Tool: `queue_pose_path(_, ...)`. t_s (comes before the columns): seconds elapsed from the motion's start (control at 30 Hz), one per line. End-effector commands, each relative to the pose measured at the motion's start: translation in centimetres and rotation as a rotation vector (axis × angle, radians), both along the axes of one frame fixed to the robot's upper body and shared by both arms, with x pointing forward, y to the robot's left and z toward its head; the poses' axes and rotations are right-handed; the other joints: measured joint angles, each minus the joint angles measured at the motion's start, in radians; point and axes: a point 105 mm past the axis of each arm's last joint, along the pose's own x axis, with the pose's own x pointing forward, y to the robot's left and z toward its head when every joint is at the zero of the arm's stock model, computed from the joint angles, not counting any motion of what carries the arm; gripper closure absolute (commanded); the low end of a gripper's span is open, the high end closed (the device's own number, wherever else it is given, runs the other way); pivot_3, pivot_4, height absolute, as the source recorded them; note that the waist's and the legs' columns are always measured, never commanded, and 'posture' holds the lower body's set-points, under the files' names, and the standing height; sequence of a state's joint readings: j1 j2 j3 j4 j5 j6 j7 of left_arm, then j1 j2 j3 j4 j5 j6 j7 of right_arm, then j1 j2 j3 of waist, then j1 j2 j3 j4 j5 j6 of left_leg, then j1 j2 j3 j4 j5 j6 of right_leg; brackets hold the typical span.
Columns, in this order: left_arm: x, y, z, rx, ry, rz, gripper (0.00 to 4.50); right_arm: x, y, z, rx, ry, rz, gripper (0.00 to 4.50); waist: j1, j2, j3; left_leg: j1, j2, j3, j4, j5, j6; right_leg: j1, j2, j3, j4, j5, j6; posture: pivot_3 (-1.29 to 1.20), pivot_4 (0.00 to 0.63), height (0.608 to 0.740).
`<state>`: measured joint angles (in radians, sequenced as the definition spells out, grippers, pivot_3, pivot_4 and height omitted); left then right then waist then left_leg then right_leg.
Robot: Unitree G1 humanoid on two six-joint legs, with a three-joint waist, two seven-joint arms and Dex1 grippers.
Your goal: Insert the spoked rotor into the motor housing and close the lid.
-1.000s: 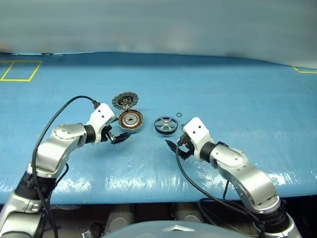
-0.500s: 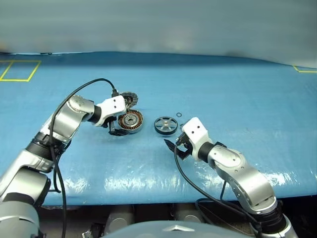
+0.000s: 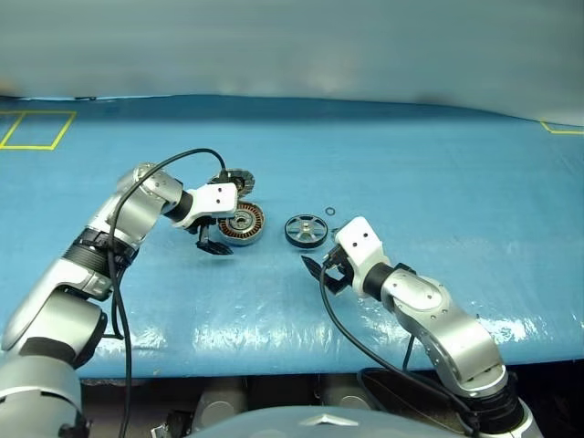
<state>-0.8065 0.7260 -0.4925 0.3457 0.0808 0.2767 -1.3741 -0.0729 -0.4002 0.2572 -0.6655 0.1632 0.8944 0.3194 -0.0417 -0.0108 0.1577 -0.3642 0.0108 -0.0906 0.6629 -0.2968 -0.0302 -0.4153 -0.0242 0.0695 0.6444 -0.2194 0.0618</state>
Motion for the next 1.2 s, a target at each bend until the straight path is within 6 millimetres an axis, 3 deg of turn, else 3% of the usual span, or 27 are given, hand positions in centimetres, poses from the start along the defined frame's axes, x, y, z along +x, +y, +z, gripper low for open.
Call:
queue_pose_path(0.03, 0.1, -0.6, 0.5, 0.0, -0.008, -0.036, 0.0, 0.2, 0.0, 1.0, 0.017, -0.054, -0.01, 0.02, 0.002, 0.0, 0.0, 0.0, 0.0, 0.0, 0.0, 0.0, 0.0, 0.0, 0.0, 0.0, 0.0, 0.0, 0.0, 0.0, 0.15, 0.74)
queue_pose_path(0.63, 1.4, -0.5, 2.9, -0.004, -0.07, -0.056, 0.0, -0.3, 0.3, 0.6, 0.039, -0.043, -0.03, 0.02, -0.002, 0.0, 0.0, 0.0, -0.001, -0.001, 0.002, 0.0, 0.001, 0.001, 0.0, 0.0, 0.0, 0.0, 0.001, 0.0, 0.15, 0.74)
queue_pose_path(1.2, 0.3, -0.8, 0.3, 0.041, 0.026, -0.085, 0.0, -0.3, 0.3, 0.3, 0.043, -0.033, -0.047, 0.02, -0.006, 0.0, 0.0, 0.0, -0.001, -0.001, 0.002, 0.0, 0.001, 0.001, 0.0, 0.0, 0.001, 0.0, 0.001, 0.0, 0.15, 0.74)
